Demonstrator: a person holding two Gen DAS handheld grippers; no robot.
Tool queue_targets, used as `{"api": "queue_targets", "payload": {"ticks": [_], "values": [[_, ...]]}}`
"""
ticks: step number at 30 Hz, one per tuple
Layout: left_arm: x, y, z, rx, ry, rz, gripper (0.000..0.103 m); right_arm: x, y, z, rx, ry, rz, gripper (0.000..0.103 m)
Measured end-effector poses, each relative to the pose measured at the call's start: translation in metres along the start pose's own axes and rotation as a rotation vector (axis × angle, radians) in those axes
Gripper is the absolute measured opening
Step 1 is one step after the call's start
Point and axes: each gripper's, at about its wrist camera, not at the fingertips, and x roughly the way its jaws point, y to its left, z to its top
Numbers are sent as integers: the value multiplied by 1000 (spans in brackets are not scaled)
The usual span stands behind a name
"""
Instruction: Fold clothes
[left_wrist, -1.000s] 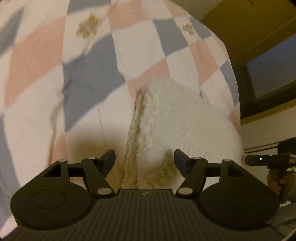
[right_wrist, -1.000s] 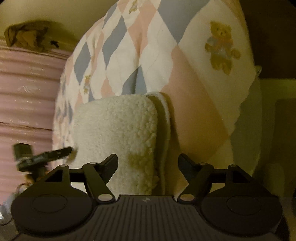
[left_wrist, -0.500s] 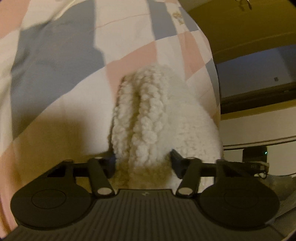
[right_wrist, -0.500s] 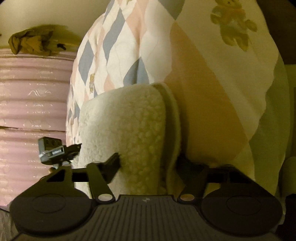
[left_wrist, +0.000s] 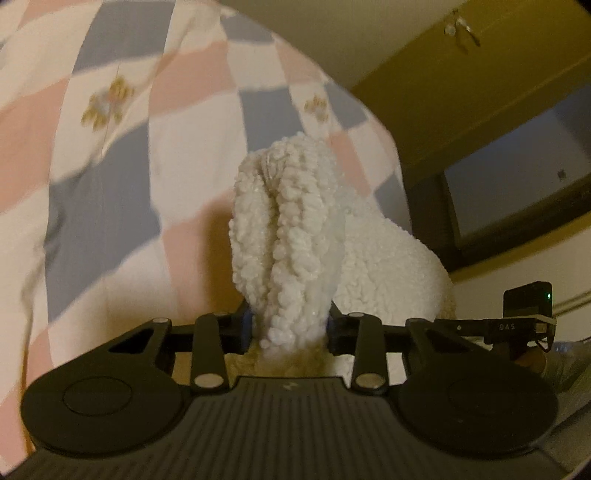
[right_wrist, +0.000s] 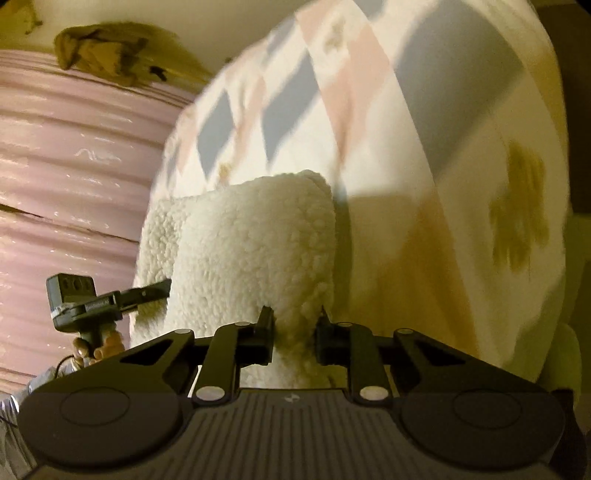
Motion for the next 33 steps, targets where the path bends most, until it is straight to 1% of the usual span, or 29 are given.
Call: {"api": "queue_targets", "payload": {"ticks": [1,4,7,10,12,16,19,21,24,25,27,28,29,30,31,32,33], "values": [[1,-5,12,9,-13,2,31,-6,0,14,-3,-12,8,21],[17,-24,60,47,-43,5,31,-19,-1,60,-8,-48,13,21],[50,-43,120,99,-63,3,31,-34,-11,118,-6,-96,10,21],[93,-55,184,123,-69,-17,31,-44,-28,182,8,-141,-3,21],[128,-59,225,141,-57,-21,31,-42,-41,223,23,-164,-13,21],[198,-58,299,147,-27,-11,31,-23,-74,302,84,-169,-52,21],[245,-53,343,151,-1,13,31,-7,-96,346,108,-170,-69,21],[270,-45,365,138,7,24,32,5,-109,371,112,-176,-83,21],[302,-31,384,113,27,48,33,22,-127,397,126,-187,-117,20],[309,-26,387,99,31,48,33,27,-131,400,134,-191,-121,20],[315,-19,390,81,40,47,37,36,-137,405,150,-195,-132,21],[315,-16,391,75,47,48,39,39,-137,404,156,-188,-141,24],[312,-14,391,78,52,55,41,42,-136,403,163,-183,-151,31],[305,-15,392,86,49,73,41,42,-134,400,173,-181,-161,33],[297,-19,393,97,31,101,41,41,-130,399,174,-186,-173,38],[283,-23,392,107,-3,142,40,38,-126,396,166,-195,-196,47],[270,-27,391,113,-37,168,37,34,-121,393,155,-207,-219,48]]}}
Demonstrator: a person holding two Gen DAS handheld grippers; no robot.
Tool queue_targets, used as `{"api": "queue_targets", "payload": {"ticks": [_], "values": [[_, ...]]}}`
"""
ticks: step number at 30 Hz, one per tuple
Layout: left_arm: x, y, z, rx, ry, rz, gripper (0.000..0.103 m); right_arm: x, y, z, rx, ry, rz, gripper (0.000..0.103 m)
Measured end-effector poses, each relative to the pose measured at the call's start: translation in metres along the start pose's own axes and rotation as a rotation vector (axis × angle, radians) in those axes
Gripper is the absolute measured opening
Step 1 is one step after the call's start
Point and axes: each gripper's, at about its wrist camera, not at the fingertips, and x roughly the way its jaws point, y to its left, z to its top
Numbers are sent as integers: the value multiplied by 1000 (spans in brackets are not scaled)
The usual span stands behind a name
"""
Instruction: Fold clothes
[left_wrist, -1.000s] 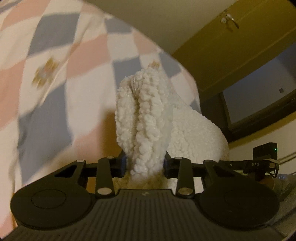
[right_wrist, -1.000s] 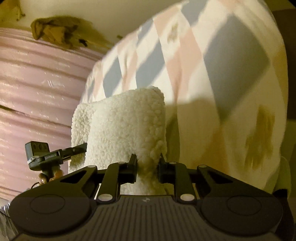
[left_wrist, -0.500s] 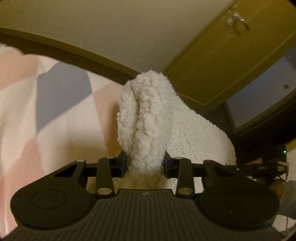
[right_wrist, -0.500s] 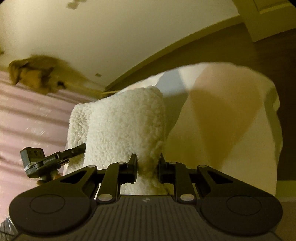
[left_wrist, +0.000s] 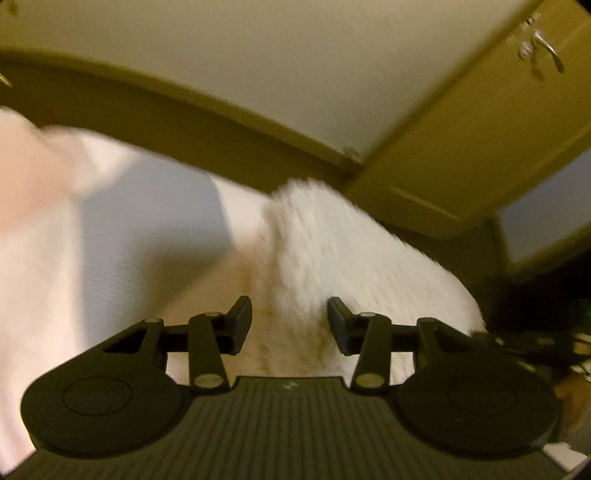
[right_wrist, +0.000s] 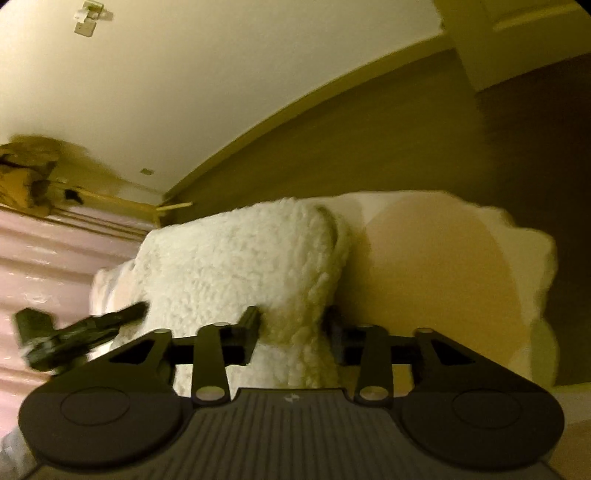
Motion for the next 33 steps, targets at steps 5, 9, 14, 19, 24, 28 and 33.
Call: {"api": "queue_targets", "payload": {"ticks": [5,9,14,19,24,28,33], "values": [[-75,-33,-25,56,-185,20,34,-25,46,-26,-231,-139,-128,48],[-75,-60,-76,166,-160,8,31,-24,97,-66,-544,-178,-127,48],[-9,-39,-84,97,-100,106,19,25,107,-103,-700,-94,-188,41],[13,-65,-77,230,-77,199,18,53,112,-101,-688,-64,-252,39],[-43,-110,-88,262,-114,346,21,13,139,-106,-593,-88,-300,45],[-113,-148,-119,205,-158,426,40,-37,176,-134,-536,-138,-261,66],[-204,-180,-180,105,-173,426,61,-112,216,-195,-534,-179,-244,78]]}}
